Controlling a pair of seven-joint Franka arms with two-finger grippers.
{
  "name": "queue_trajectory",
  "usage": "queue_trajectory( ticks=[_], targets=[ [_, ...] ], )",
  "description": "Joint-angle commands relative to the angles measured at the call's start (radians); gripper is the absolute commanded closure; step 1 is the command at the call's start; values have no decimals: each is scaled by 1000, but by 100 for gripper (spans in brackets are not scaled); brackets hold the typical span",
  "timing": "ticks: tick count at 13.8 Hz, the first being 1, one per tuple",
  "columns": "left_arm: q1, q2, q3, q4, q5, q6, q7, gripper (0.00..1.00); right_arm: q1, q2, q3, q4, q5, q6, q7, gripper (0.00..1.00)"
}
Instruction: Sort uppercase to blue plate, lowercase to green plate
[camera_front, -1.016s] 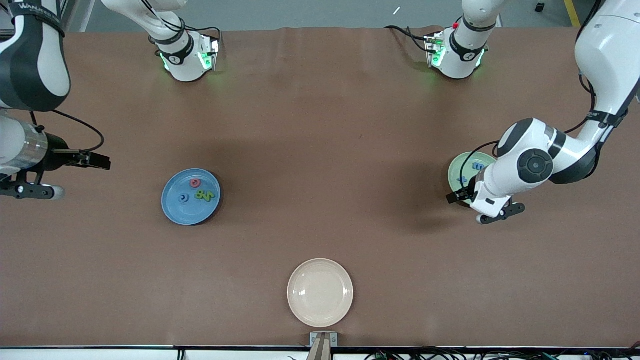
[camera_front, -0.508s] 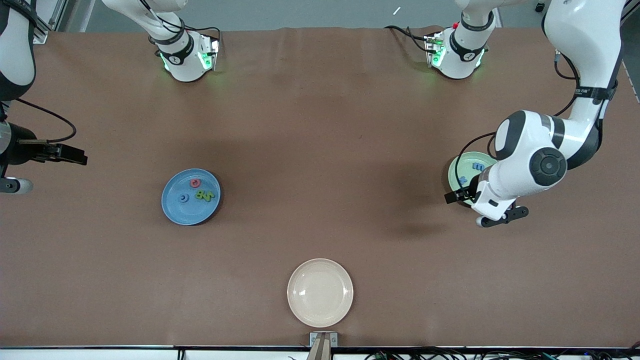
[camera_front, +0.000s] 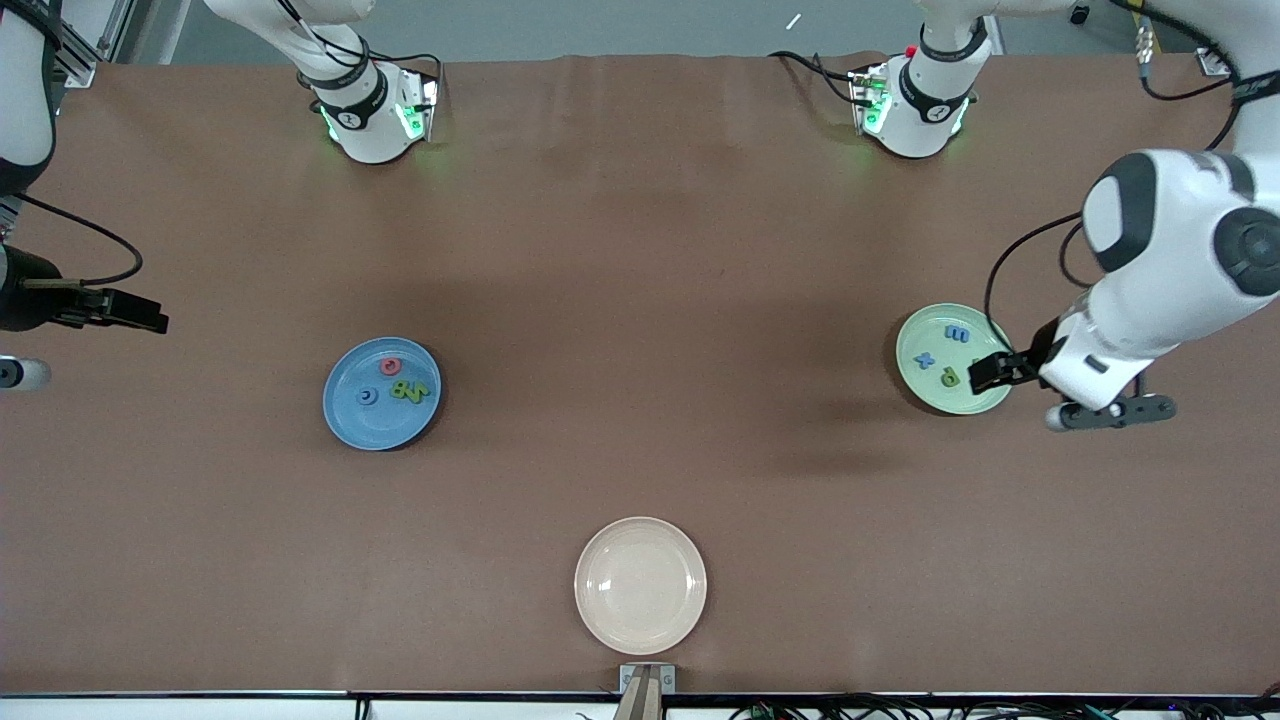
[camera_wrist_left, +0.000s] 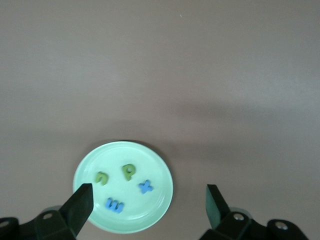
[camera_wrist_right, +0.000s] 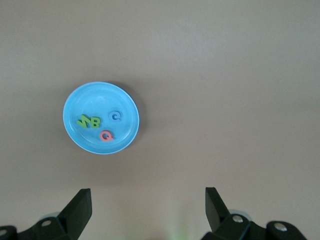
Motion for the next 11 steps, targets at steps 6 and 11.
queue_trajectory(
  ticks=[6,11],
  targets=[
    [63,-247,0,26,-6,-212,82,1,-11,11,16,24,25,-46,-15,0],
    [107,-306,5,136,-11,-413,180,1,-9,-35,16,-38,25,-42,-15,0]
  ],
)
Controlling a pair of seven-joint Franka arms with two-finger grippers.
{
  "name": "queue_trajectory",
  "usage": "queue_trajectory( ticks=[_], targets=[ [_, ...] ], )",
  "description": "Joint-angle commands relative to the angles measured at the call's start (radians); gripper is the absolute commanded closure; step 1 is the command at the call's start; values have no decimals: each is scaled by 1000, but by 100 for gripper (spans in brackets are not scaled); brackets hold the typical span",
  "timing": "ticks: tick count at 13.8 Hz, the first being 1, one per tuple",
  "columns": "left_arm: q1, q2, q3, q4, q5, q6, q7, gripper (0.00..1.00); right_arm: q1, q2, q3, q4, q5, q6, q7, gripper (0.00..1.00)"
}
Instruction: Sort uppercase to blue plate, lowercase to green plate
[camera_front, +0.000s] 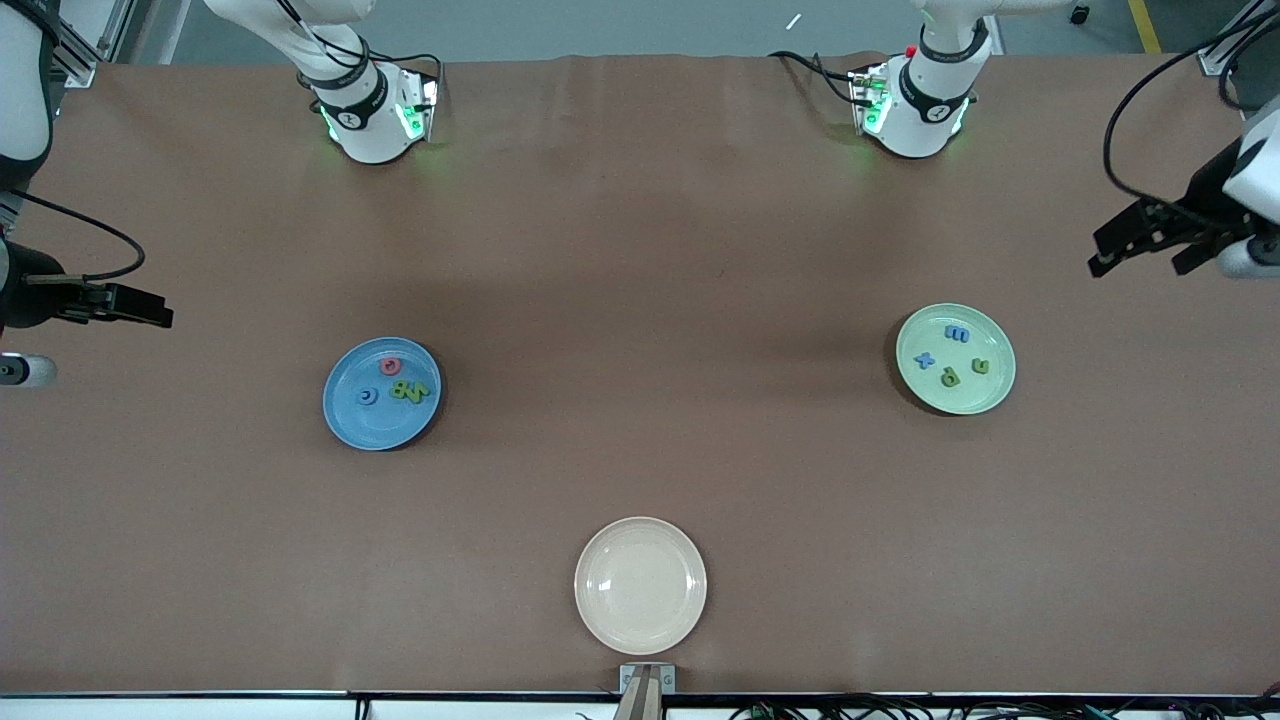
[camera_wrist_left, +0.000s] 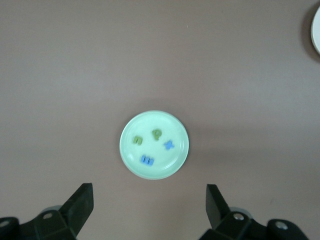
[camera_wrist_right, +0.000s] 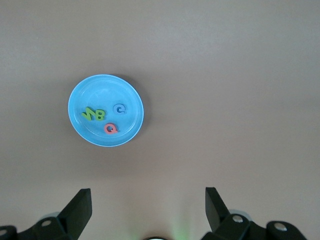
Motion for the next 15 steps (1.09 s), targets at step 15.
queue_trajectory(
  ticks=[15],
  targets=[
    [4,119,-5,257,-1,-164,10,1,3,-320,4,-289,12,46,-12,0]
  ],
)
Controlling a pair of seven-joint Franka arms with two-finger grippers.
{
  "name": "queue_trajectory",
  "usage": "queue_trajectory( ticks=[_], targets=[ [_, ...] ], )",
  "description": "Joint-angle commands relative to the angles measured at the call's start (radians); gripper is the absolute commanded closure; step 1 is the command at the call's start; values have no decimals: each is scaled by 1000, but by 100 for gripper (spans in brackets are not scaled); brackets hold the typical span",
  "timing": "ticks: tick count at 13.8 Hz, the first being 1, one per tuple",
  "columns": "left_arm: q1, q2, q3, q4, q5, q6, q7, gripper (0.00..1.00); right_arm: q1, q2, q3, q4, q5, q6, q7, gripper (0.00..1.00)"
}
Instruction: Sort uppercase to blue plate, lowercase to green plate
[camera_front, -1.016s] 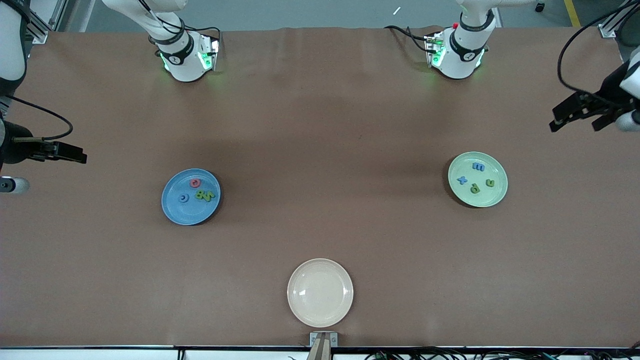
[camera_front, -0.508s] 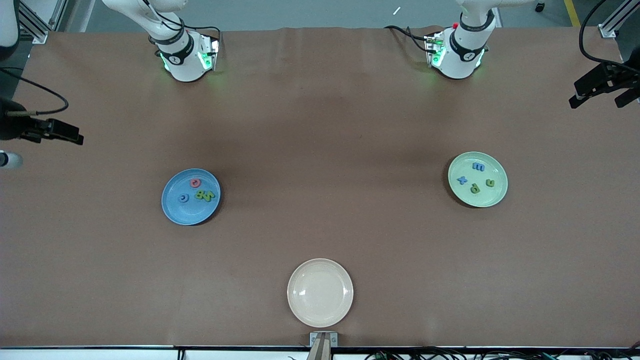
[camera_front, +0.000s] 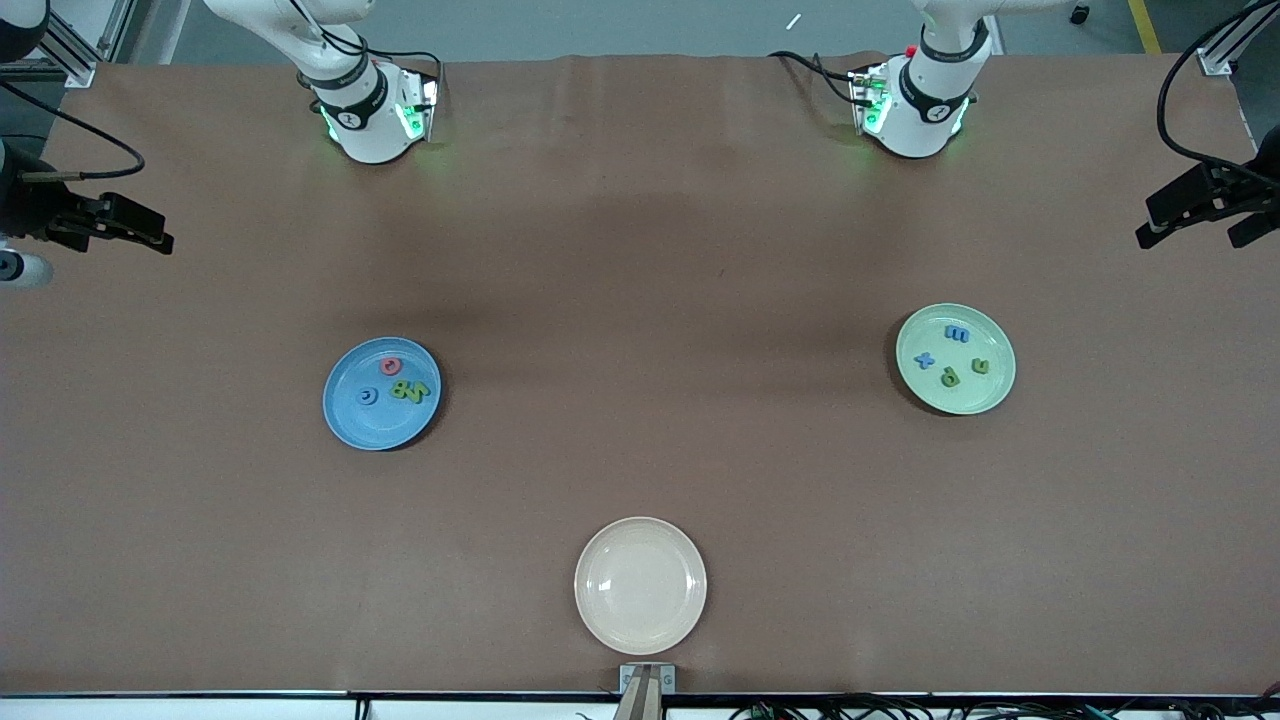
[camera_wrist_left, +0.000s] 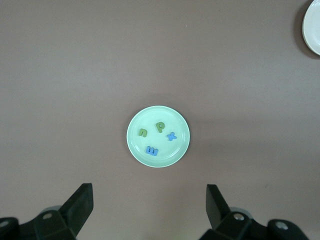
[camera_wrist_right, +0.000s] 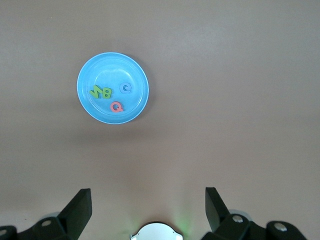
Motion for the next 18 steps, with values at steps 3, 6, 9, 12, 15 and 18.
queue_trajectory(
  ticks=[3,6,9,12,15,18],
  targets=[
    [0,19,-4,38,-8,-9,-1,0,-9,-49,-4,-42,12,46,-8,0],
    [1,19,-4,38,-9,17,-2,0,-7,-49,-4,-38,13,70,-8,0],
    [1,22,-4,36,-8,74,-2,0,-7,-62,-4,-29,15,70,-8,0],
    [-3,28,-6,33,-1,88,-2,0,-7,-75,-4,-22,16,70,-8,0],
    [3,33,-6,30,-3,88,-2,0,-7,-72,-4,-24,25,71,-4,0],
    [5,33,-6,28,-3,88,-4,0,-9,-73,-6,-25,38,65,-1,0]
  ],
)
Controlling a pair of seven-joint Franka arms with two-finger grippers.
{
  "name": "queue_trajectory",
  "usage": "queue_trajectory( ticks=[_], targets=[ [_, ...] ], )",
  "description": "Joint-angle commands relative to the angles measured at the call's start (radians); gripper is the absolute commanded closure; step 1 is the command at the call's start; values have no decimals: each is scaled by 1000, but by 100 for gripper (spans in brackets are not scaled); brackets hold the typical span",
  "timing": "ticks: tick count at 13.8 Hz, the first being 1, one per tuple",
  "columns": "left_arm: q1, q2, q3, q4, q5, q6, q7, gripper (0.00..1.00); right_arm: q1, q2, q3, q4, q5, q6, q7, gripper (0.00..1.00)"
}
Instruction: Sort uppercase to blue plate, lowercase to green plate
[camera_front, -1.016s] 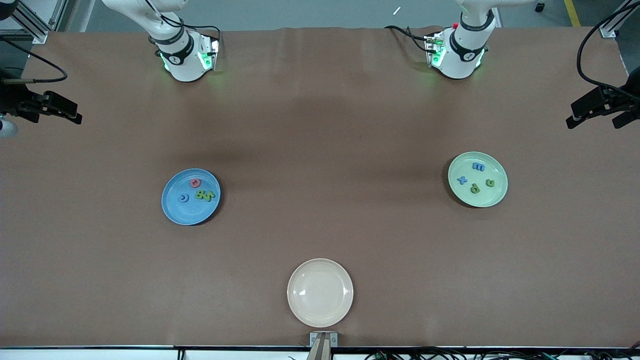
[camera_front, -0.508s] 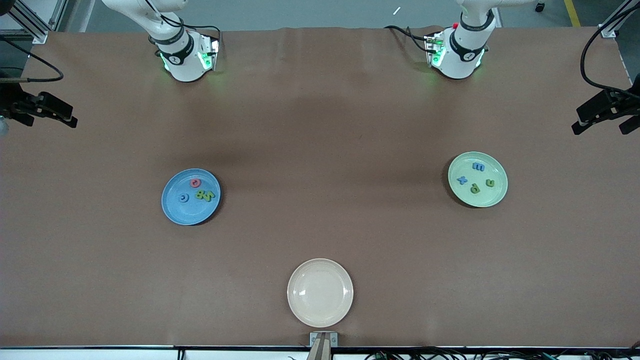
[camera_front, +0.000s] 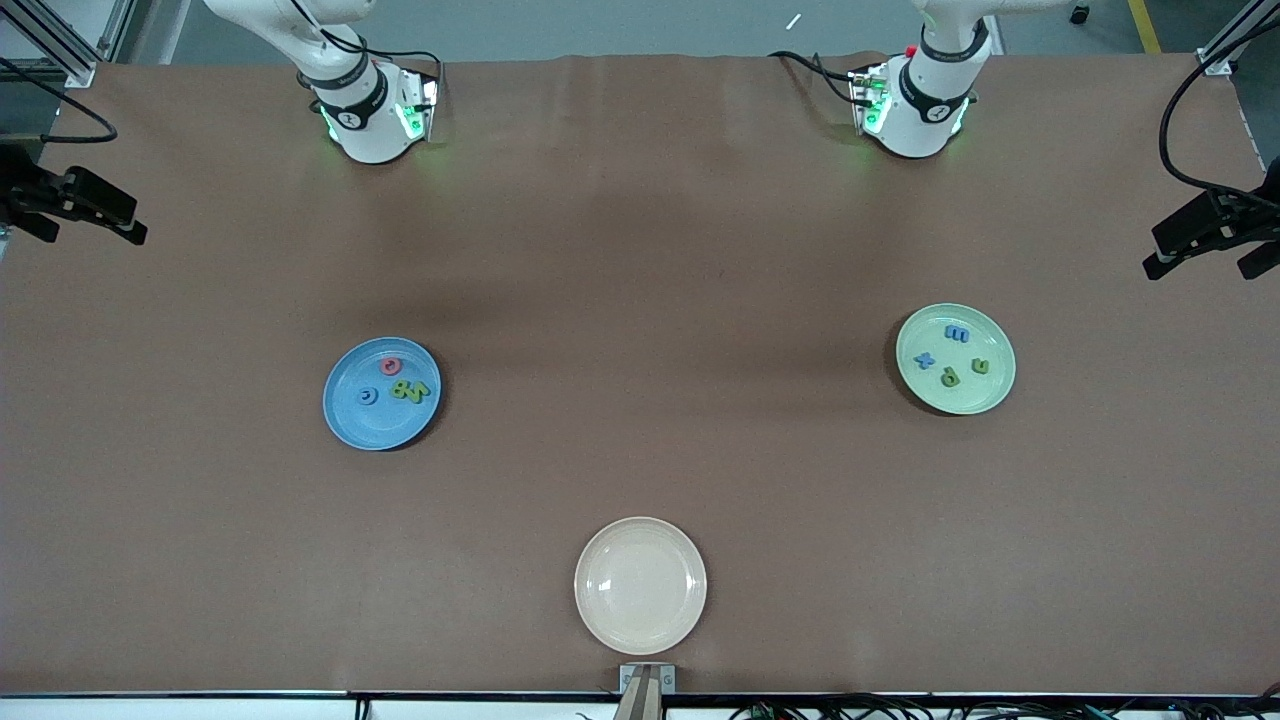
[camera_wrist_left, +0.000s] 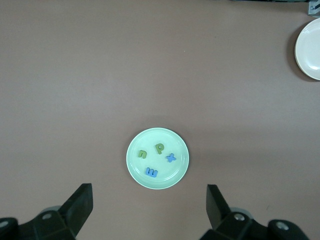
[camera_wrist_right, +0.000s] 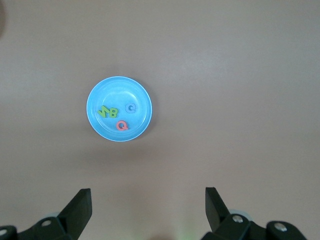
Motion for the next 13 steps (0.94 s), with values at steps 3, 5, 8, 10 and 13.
queue_trajectory(
  ticks=[3,5,8,10,13],
  targets=[
    [5,6,-5,11,-3,-1,-3,0,-11,-20,0,-22,22,-2,1,0],
    [5,6,-5,11,-3,-1,-3,0,-11,-18,0,-22,21,0,-2,0],
    [5,6,-5,11,-3,-1,-3,0,-11,-17,-1,-22,5,0,-10,0],
    [5,6,-5,11,-3,-1,-3,0,-11,-17,0,-22,-1,0,-10,0],
    [5,6,-5,11,-3,-1,-1,0,-13,-17,0,-25,1,-5,-9,0]
  ],
)
